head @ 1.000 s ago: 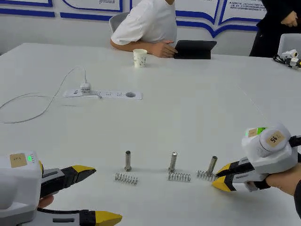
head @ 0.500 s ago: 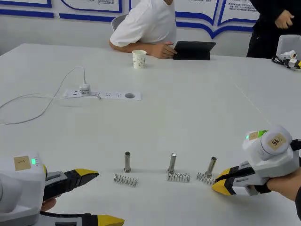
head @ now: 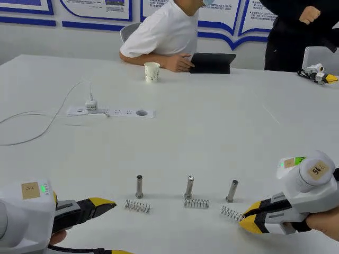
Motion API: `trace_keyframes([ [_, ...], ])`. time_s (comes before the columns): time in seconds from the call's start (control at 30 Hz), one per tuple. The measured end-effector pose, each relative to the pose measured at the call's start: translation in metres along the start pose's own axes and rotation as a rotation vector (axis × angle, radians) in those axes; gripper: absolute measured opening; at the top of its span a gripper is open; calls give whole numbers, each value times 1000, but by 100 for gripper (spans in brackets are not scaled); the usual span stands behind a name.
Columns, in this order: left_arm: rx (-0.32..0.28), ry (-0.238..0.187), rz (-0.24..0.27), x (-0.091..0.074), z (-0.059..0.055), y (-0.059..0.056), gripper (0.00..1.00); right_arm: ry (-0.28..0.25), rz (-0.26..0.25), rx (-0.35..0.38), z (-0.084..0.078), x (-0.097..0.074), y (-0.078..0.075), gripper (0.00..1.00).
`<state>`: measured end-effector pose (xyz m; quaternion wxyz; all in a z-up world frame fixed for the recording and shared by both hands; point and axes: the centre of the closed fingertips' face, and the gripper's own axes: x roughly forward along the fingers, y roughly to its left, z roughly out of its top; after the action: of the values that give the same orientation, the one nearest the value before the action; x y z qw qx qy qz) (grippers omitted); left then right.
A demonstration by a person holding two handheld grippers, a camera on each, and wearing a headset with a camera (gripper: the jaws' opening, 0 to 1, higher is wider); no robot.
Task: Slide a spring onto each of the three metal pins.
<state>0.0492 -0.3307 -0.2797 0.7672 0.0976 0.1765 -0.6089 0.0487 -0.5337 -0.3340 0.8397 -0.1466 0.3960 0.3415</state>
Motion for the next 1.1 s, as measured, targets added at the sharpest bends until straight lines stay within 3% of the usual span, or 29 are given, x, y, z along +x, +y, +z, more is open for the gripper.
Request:
trace_keyframes([
  [0.73,95,21,-113,25,13,-17,52,-20,127,-165,51,-10,62,11],
  [1.1,127,31,-155,37,15,-28,47,-14,198,-222,63,-6,86,11],
])
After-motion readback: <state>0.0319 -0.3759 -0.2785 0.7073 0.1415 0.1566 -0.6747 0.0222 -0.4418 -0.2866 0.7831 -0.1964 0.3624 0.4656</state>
